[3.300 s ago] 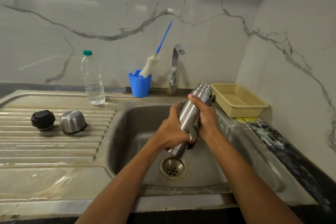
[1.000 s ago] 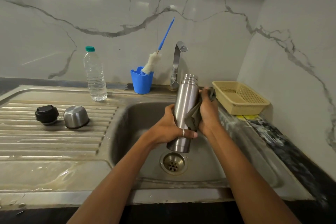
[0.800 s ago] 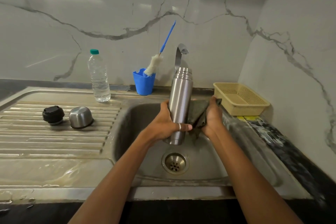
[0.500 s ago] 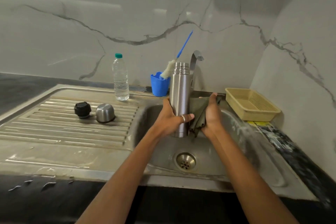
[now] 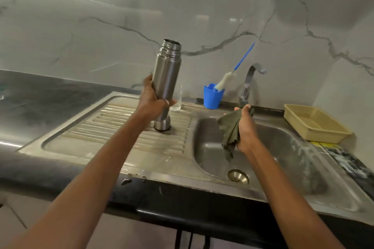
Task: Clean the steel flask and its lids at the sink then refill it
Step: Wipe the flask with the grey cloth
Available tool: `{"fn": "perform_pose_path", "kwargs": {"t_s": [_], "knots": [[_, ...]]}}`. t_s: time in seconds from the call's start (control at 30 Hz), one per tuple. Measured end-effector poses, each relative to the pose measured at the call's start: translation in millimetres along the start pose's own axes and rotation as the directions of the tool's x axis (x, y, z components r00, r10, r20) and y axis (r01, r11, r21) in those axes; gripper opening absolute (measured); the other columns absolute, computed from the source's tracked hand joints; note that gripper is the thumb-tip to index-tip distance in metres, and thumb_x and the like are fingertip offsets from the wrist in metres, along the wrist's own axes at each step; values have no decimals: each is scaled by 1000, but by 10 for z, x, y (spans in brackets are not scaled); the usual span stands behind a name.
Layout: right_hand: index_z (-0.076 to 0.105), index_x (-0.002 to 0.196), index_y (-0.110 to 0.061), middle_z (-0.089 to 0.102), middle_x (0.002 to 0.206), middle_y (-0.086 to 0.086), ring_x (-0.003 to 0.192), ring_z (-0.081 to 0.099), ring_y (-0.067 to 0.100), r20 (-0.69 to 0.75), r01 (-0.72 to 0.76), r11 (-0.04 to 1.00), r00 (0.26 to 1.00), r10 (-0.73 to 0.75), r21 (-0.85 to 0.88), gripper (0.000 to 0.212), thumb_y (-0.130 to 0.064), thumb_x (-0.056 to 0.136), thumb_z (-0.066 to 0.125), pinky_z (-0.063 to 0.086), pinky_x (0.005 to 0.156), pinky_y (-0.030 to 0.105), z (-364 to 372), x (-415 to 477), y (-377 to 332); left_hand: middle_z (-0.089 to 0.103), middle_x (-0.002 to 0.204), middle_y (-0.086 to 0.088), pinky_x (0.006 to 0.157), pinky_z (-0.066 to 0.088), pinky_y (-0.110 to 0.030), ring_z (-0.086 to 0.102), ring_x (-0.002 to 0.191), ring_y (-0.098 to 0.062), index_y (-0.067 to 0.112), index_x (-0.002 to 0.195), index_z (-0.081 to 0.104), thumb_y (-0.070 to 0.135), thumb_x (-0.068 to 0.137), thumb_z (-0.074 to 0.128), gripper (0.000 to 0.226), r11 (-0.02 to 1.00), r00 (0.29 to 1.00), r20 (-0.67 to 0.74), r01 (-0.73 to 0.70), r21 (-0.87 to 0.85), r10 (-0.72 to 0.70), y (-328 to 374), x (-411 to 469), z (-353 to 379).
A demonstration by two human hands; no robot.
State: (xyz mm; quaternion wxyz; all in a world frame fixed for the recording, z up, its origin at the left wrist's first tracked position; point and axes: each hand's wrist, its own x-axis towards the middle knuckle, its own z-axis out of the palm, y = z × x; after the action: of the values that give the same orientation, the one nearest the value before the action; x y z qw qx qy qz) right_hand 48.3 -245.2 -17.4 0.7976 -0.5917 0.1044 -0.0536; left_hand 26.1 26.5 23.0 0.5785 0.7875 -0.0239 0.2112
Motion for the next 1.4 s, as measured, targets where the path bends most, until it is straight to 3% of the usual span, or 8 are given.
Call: {"fn": "perform_pose_path", "kwargs": {"t_s": [0.1, 0.2, 0.37, 0.57, 0.87, 1.07, 1.2, 1.4], "knots": [[60, 125, -31, 75, 111, 12, 101, 72, 31, -16, 15, 996, 1000, -16, -88, 58, -74, 96, 35, 58, 93, 49, 247, -71, 49, 49, 132, -4, 107, 47, -57, 54, 122, -26, 29, 150, 19, 6, 80, 82, 96, 999, 998, -57, 40, -11, -40, -104, 108, -364], [62, 119, -32, 72, 116, 8, 107, 69, 29, -25, 38, 988, 999, -42, -148, 79, -91, 73, 38, 54, 100, 55, 371, 0, 155, 48, 129, -6, 107, 46, -58, 53, 123, -28, 27, 147, 21, -6, 83, 72, 88, 996, 992, -104, 74, -39, -78, -216, 208, -642], [60, 98, -27, 62, 92, 9, 85, 61, 25, -21, 77, 973, 996, -83, -217, 51, -71, 97, 34, 53, 96, 58, 528, -30, 290, 47, 124, -3, 105, 48, -51, 52, 118, -23, 24, 145, 22, -7, 84, 71, 84, 996, 982, -172, 75, -48, -83, -410, 340, -914], [57, 125, -6, 57, 91, 9, 83, 57, 22, -65, 75, 951, 993, -99, -300, 67, -63, 103, 32, 54, 87, 46, 538, 27, 469, 50, 123, -2, 102, 48, -46, 53, 115, -20, 26, 146, 23, -3, 81, 78, 90, 992, 977, -173, 117, -55, -125, -716, 434, -1048], [55, 127, -1, 58, 89, 9, 83, 57, 24, -30, 82, 921, 994, -101, -382, 73, -65, 102, 33, 55, 91, 53, 562, 86, 553, 54, 130, -8, 103, 51, -55, 58, 118, -25, 33, 144, 27, 8, 74, 85, 94, 986, 968, -193, 151, -65, -161, -1012, 463, -1048], [49, 135, 2, 63, 102, 33, 84, 58, 27, 8, 139, 911, 989, -148, -388, 77, -65, 102, 31, 53, 96, 57, 583, 96, 578, 53, 132, -8, 102, 51, -55, 59, 119, -26, 39, 142, 27, 16, 65, 86, 99, 986, 964, -210, 156, -56, -164, -1157, 516, -1060], [47, 137, 2, 50, 86, 11, 81, 50, 24, 29, 146, 913, 989, -146, -381, 78, -66, 102, 30, 45, 75, 40, 593, 115, 594, 50, 134, -9, 103, 51, -55, 57, 120, -26, 43, 141, 27, 16, 66, 87, 100, 984, 959, -222, 173, -38, -178, -1267, 544, -1062], [55, 122, 5, 44, 78, 8, 76, 45, 24, 50, 152, 899, 988, -144, -411, 80, -69, 100, 32, 42, 71, 41, 591, 113, 593, 50, 136, -7, 104, 49, -55, 55, 123, -26, 49, 140, 25, 19, 65, 87, 102, 984, 954, -240, 177, -31, -179, -1403, 568, -1081]]}}
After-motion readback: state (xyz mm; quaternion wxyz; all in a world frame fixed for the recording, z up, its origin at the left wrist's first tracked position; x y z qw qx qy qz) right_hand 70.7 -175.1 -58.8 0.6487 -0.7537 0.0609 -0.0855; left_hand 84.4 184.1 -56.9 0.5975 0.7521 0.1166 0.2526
